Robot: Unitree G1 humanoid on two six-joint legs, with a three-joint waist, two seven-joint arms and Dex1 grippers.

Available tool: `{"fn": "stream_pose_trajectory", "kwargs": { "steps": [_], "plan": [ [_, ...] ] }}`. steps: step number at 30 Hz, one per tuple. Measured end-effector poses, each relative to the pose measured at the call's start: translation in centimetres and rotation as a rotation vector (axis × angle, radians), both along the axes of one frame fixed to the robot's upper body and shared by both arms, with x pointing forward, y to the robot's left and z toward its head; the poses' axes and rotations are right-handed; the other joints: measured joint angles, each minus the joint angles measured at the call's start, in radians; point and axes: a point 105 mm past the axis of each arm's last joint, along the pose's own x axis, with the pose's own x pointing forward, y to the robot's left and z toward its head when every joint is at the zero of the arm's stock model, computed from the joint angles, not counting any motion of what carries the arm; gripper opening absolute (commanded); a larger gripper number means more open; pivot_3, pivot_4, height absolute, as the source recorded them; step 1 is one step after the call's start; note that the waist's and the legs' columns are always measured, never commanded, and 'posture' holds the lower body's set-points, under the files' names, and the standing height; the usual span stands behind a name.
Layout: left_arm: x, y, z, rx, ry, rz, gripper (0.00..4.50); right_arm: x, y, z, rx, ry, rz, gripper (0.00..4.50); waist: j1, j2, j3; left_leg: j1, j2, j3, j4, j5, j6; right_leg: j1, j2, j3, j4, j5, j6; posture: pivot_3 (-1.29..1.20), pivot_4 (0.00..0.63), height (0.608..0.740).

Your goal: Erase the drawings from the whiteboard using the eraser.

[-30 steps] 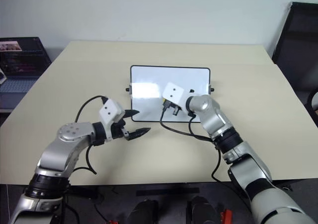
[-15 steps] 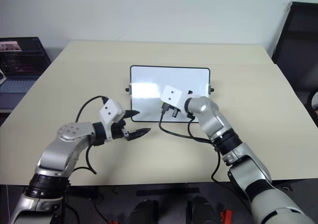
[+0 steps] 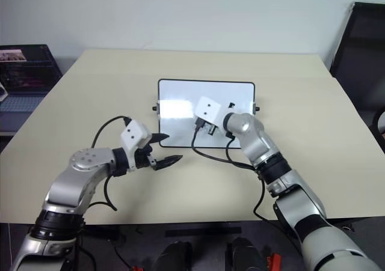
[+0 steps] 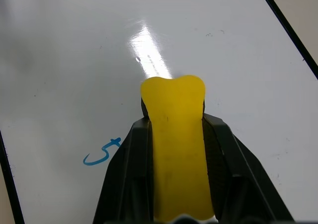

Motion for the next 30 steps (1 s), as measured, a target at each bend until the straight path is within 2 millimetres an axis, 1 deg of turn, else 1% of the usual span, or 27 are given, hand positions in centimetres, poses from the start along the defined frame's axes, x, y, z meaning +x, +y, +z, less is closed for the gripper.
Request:
{"fn": "stream_pose_trajectory", "kwargs": {
  "steps": [3, 8, 11, 16, 22, 27, 30],
  "plan": [
    [-0.1, -0.1, 0.1, -0.002, -0.002, -0.004, 4.5, 0.2, -0.6, 0.1, -0.01, -0.002, -0.009, 0.99, 0.005, 0.0, 0.0, 0.0, -0.001, 0.0, 0.0, 0.0, 0.0, 0.0, 0.0, 0.0, 0.0, 0.0, 0.0, 0.0, 0.15, 0.74],
    [-0.2, 0.0, -0.1, -0.002, 0.003, -0.004, 4.5, 0.3, -2.4, 0.2, -0.022, 0.006, -0.034, 0.99, 0.015, 0.0, 0.0, 0.0, -0.001, 0.0, 0.001, 0.0, 0.0, 0.001, 0.0, 0.0, 0.0, 0.0, 0.001, 0.0, 0.15, 0.74],
    [-0.2, -0.1, -0.1, -0.002, 0.002, -0.006, 4.5, 0.0, -2.7, 0.0, -0.008, 0.023, -0.039, 0.99, 0.015, 0.0, 0.0, 0.0, 0.0, 0.0, 0.001, 0.0, 0.0, 0.001, 0.0, 0.0, 0.0, -0.001, 0.001, 0.0, 0.15, 0.74],
    [-0.1, 0.0, -0.1, -0.003, 0.001, -0.006, 4.5, -0.2, -2.7, 0.1, 0.067, 0.057, -0.059, 0.99, 0.015, 0.0, 0.0, 0.0, 0.0, 0.0, 0.0, 0.0, 0.0, 0.0, 0.0, 0.0, 0.0, 0.0, 0.0, 0.0, 0.15, 0.74],
    [-0.1, 0.1, -0.2, -0.004, 0.003, -0.004, 4.5, -0.3, -2.6, 0.2, 0.069, 0.058, -0.06, 0.99, 0.014, 0.0, 0.0, 0.0, 0.0, 0.0, 0.0, 0.0, 0.0, 0.0, 0.0, 0.0, -0.001, 0.0, 0.0, 0.0, 0.15, 0.74],
    [-0.1, 0.0, -0.2, -0.004, -0.005, -0.008, 4.5, -0.5, -1.0, -0.3, 0.051, 0.045, -0.025, 0.99, 0.003, 0.0, 0.0, 0.0, 0.0, 0.0, 0.0, 0.0, 0.0, 0.0, 0.0, 0.0, -0.001, -0.001, 0.0, 0.0, 0.15, 0.74],
    [-0.1, 0.0, -0.1, -0.004, -0.006, -0.009, 4.5, -0.4, -0.4, -0.3, 0.042, 0.037, -0.012, 0.99, -0.005, 0.0, 0.0, 0.0, 0.001, 0.0, 0.0, 0.0, 0.0, 0.0, 0.0, 0.001, 0.0, 0.0, 0.0, 0.0, 0.15, 0.74]
  ]
}}
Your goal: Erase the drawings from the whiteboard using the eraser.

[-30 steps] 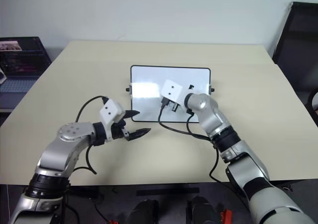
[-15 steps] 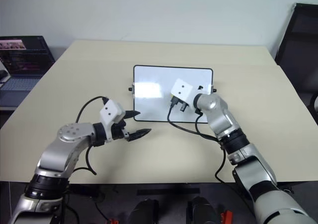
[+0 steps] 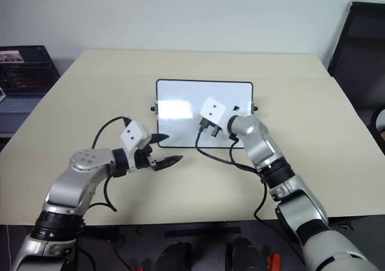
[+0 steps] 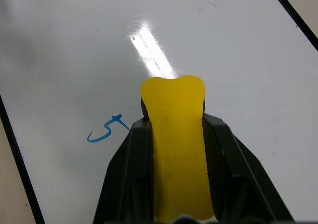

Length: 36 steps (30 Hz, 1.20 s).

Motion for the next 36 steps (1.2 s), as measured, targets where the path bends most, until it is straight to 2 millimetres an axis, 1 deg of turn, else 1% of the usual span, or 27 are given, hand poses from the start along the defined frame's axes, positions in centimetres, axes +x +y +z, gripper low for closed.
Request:
{"fn": "stream_pose_trajectory", "kwargs": {
  "steps": [5, 15, 17, 21, 28, 30, 34, 36],
  "plan": [
    [-0.1, 0.0, -0.2, 0.0, 0.005, 0.0, 4.5, 0.1, 1.3, 0.0, -0.002, -0.007, 0.026, 0.99, -0.002, 0.0, 0.0, 0.0, 0.0, 0.0, 0.0, 0.0, 0.0, 0.0, 0.0, 0.0, 0.0, 0.0, 0.0, 0.0, 0.15, 0.74],
    [-0.2, 0.0, -0.4, 0.002, 0.013, -0.009, 4.5, 0.1, 1.6, 0.0, -0.008, -0.013, 0.039, 0.99, -0.001, 0.0, 0.0, 0.0, 0.0, 0.0, 0.0, 0.0, 0.0, 0.0, 0.0, 0.0, 0.0, 0.0, 0.0, 0.0, 0.15, 0.74],
    [-0.2, 0.0, -0.4, 0.002, 0.014, -0.01, 4.5, 0.1, 1.4, 0.0, -0.014, -0.013, 0.042, 0.99, 0.0, 0.0, 0.0, 0.0, 0.0, 0.0, 0.0, 0.0, 0.0, 0.0, 0.0, 0.0, 0.0, 0.0, 0.0, 0.0, 0.15, 0.74],
    [-0.3, 0.0, -0.5, 0.002, 0.019, -0.01, 4.5, 0.0, 0.0, 0.0, -0.031, -0.007, 0.028, 0.99, 0.005, 0.0, 0.0, -0.001, -0.001, 0.0, 0.0, 0.0, 0.0, 0.0, 0.0, -0.001, 0.0, 0.0, 0.0, 0.0, 0.15, 0.74],
    [-0.2, -0.1, -0.4, 0.001, 0.021, -0.011, 4.5, -0.8, -1.8, -0.3, -0.025, 0.023, 0.0, 0.99, 0.006, 0.0, 0.0, -0.001, -0.001, 0.0, -0.001, 0.0, 0.0, 0.0, 0.0, -0.001, -0.001, 0.0, 0.0, 0.0, 0.15, 0.74],
    [-0.2, -0.1, -0.4, 0.001, 0.02, -0.013, 4.5, -1.0, -1.7, 0.5, 0.02, 0.032, -0.002, 0.99, 0.005, 0.0, 0.0, -0.001, 0.0, 0.0, -0.001, 0.0, 0.0, -0.001, 0.0, -0.001, 0.0, 0.0, 0.0, 0.0, 0.15, 0.74],
    [0.0, -0.2, 0.1, -0.004, 0.007, -0.017, 4.5, -2.3, -1.4, 3.4, 0.184, 0.03, 0.01, 0.99, 0.004, 0.0, 0.0, -0.001, 0.0, -0.001, -0.002, 0.0, 0.0, -0.001, 0.0, -0.001, -0.001, 0.0, 0.0, 0.0, 0.15, 0.74],
    [0.0, 0.0, 0.2, -0.009, 0.005, -0.012, 4.5, -3.3, -1.6, 3.8, 0.274, 0.071, 0.017, 0.99, 0.006, 0.0, 0.0, -0.002, 0.0, -0.002, -0.002, 0.0, 0.0, -0.001, 0.0, -0.002, -0.001, 0.0, -0.001, 0.0, 0.15, 0.74]
  ]
}}
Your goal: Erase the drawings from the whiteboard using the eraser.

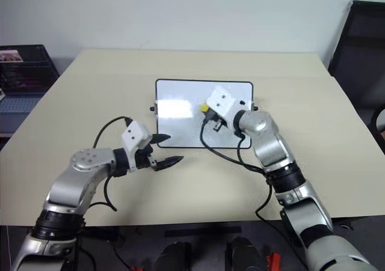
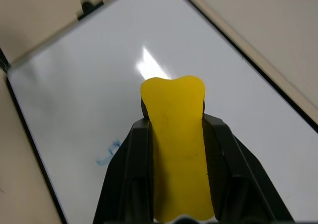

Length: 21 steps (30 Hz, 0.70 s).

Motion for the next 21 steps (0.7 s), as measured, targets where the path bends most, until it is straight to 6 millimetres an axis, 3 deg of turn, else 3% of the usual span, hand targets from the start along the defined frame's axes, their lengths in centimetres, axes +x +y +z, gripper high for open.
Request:
{"fn": "stream_pose_trajectory", "kwargs": {
  "steps": [5, 8, 14, 21],
  "plan": [
    [0.0, 0.3, 0.2, -0.014, -0.002, 0.004, 4.5, -2.1, -1.8, -1.2, 0.101, 0.108, -0.015, 0.99, 0.002, 0.0, 0.0, -0.001, -0.001, 0.0, 0.0, 0.0, 0.0, 0.0, 0.0, 0.0, -0.002, 0.0, 0.001, 0.0, 0.15, 0.74],
    [0.0, 1.3, 0.2, -0.022, 0.011, 0.016, 4.5, -3.5, -3.5, -3.7, 0.11, 0.196, -0.058, 0.99, 0.004, 0.0, 0.0, -0.001, 0.0, 0.0, 0.0, 0.0, 0.0, 0.0, 0.0, 0.0, -0.003, -0.001, 0.001, 0.0, 0.15, 0.74],
    [-0.7, 1.8, 0.1, -0.029, 0.043, -0.027, 4.5, -6.2, -4.1, -5.9, 0.132, 0.271, -0.07, 0.99, -0.002, 0.0, 0.0, -0.001, 0.001, 0.0, 0.0, 0.0, 0.0, 0.0, 0.0, 0.0, -0.004, -0.001, 0.002, 0.0, 0.15, 0.74],
    [-1.0, 2.6, -0.1, -0.002, 0.052, -0.045, 4.5, -7.4, -6.1, -8.5, 0.04, 0.334, -0.114, 0.99, 0.0, 0.0, 0.0, -0.001, 0.0, 0.001, 0.0, 0.0, 0.0, 0.0, 0.0, 0.0, -0.006, -0.002, 0.003, 0.0, 0.15, 0.74]
  ]
}}
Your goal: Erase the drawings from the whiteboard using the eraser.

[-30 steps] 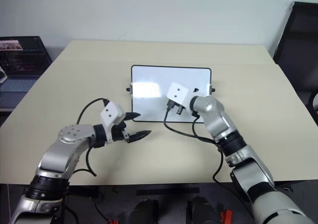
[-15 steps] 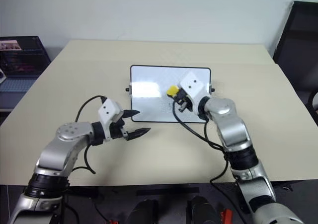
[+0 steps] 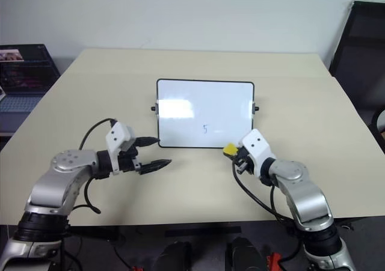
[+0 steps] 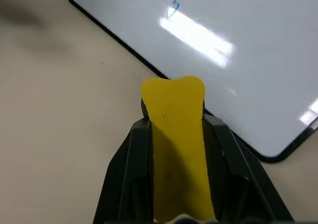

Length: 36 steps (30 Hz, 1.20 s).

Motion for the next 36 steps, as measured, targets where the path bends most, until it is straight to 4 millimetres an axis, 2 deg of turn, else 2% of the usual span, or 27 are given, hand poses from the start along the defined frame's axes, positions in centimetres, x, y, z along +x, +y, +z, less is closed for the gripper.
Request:
{"fn": "stream_pose_trajectory", "kwargs": {
  "steps": [4, 12, 20, 27, 31, 36],
  "plan": [
    [-0.1, 0.1, 0.0, 0.006, 0.004, -0.012, 4.5, -0.2, 0.9, 0.1, 0.017, -0.01, 0.027, 0.99, -0.001, 0.0, 0.0, 0.0, 0.0, 0.0, 0.0, 0.0, 0.0, 0.0, 0.0, 0.0, 0.0, 0.0, 0.0, 0.0, 0.15, 0.74],
    [-0.4, 0.3, -0.2, 0.02, 0.018, -0.011, 4.5, 1.2, 3.0, 2.9, 0.074, -0.102, 0.06, 0.99, -0.001, 0.0, 0.0, 0.0, 0.0, 0.0, 0.0, 0.0, 0.0, 0.0, 0.001, 0.0, 0.0, 0.0, 0.0, 0.0, 0.15, 0.74],
    [-0.4, 0.4, -0.9, 0.053, 0.03, 0.01, 4.5, 1.9, 3.5, 1.9, 0.009, -0.11, 0.09, 0.99, 0.0, 0.0, 0.0, -0.001, 0.0, 0.0, 0.0, 0.0, 0.0, 0.0, 0.001, 0.0, 0.0, 0.0, 0.0, 0.0, 0.15, 0.74],
    [-0.6, 0.0, -1.2, 0.063, 0.038, -0.007, 4.5, 6.1, 6.6, 4.2, -0.089, -0.252, 0.118, 0.99, -0.003, 0.0, 0.0, 0.001, 0.0, 0.0, 0.0, 0.0, 0.0, 0.0, 0.001, 0.0, 0.001, 0.0, -0.001, 0.0, 0.15, 0.74],
    [-0.7, -0.2, -1.6, 0.066, 0.048, -0.016, 4.5, 7.5, 7.4, 3.6, -0.139, -0.266, 0.115, 0.99, -0.002, 0.0, 0.0, -0.001, 0.0, 0.0, 0.0, 0.0, 0.0, 0.0, 0.0, 0.0, 0.0, 0.003, -0.005, 0.0, 0.15, 0.74],
    [-0.9, -0.2, -1.8, 0.066, 0.05, -0.018, 4.5, 8.1, 7.4, 2.4, -0.215, -0.271, 0.143, 0.99, 0.0, 0.0, 0.0, -0.002, -0.001, -0.001, 0.0, 0.0, 0.0, -0.001, -0.001, -0.001, 0.0, 0.003, -0.004, 0.0, 0.15, 0.74]
  ]
}}
